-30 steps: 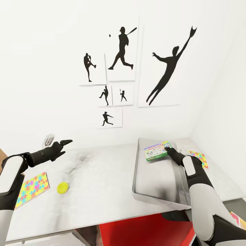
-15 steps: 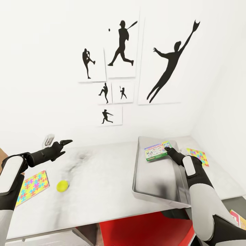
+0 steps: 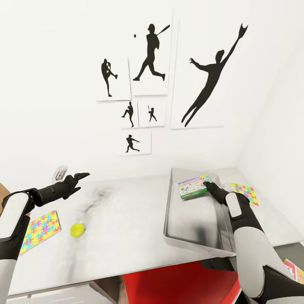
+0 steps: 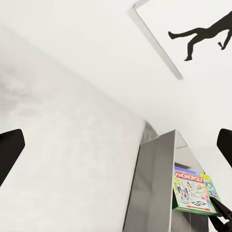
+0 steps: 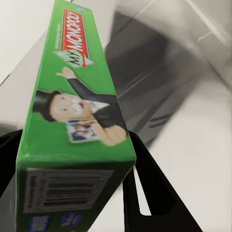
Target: Put all the toys in the child's room - the three board games (two on the bed and one on the table), the two jigsaw puzzles on the table, and the tennis ball on the table - inside the toy box on the table in the child's room.
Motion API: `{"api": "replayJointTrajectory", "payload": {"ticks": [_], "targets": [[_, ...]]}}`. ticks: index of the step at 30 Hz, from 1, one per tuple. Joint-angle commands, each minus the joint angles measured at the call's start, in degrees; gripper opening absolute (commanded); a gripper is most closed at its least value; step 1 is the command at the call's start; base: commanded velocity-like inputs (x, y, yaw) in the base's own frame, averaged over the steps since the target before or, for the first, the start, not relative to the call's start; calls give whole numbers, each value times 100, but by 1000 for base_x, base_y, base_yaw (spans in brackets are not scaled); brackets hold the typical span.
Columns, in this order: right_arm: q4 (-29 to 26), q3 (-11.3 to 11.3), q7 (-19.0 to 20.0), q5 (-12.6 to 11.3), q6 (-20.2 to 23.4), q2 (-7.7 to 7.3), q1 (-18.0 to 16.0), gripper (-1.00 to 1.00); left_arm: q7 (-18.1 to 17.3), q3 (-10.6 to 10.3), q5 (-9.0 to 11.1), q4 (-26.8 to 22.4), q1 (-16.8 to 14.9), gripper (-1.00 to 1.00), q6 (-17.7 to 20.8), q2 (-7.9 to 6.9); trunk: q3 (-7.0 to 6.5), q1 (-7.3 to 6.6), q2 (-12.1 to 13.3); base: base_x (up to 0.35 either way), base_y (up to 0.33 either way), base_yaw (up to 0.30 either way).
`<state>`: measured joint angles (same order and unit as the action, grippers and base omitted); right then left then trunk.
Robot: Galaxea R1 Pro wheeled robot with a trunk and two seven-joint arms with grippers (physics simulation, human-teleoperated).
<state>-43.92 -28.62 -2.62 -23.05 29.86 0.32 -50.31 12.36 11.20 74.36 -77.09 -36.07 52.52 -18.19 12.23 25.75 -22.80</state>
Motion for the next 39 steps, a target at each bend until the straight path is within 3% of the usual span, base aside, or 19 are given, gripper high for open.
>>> {"api": "replayJointTrajectory", "payload": {"ticks": [1,39], "targets": [[-9,-13,-28,-59,29,13,-6,-100,56,5,61,10,-6,100,21,0,12,3,-12,0,0,0],[-12,-12,-28,-65,26,91,-31,-100,56,-20,61,150,-6,100,13,0,66,3,-12,0,0,0]]}}
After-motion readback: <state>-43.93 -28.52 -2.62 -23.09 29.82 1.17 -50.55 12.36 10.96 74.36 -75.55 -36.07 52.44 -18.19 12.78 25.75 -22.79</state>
